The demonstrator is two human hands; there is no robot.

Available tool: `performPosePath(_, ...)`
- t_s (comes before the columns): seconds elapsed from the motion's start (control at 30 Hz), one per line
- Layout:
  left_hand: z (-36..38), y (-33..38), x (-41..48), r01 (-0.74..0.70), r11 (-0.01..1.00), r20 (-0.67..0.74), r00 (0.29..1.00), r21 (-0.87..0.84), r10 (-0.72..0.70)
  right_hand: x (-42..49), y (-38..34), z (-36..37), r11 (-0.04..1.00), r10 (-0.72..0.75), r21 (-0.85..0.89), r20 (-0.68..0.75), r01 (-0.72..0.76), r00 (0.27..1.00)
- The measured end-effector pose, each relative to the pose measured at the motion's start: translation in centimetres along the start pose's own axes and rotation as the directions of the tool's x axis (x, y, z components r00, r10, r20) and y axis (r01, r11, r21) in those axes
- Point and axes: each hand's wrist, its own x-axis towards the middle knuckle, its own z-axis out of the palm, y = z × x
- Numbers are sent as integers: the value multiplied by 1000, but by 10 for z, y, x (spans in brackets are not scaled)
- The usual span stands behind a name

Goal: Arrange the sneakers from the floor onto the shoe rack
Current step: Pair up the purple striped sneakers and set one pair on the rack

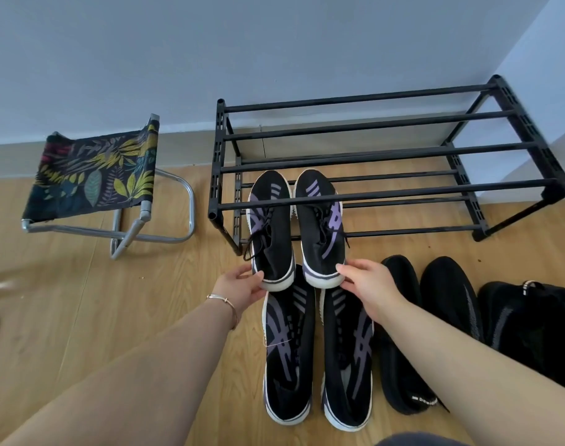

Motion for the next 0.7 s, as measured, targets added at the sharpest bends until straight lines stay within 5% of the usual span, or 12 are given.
performPosePath(0.5, 36, 48, 39, -97, 981, -198, 972, 167, 129, 56, -44, 20, 997, -32, -66, -85, 27, 996)
performPosePath(0.7, 44, 51, 43, -123, 955, -252, 948, 268, 193, 61, -44, 30, 966, -138, -226, -61, 121, 989)
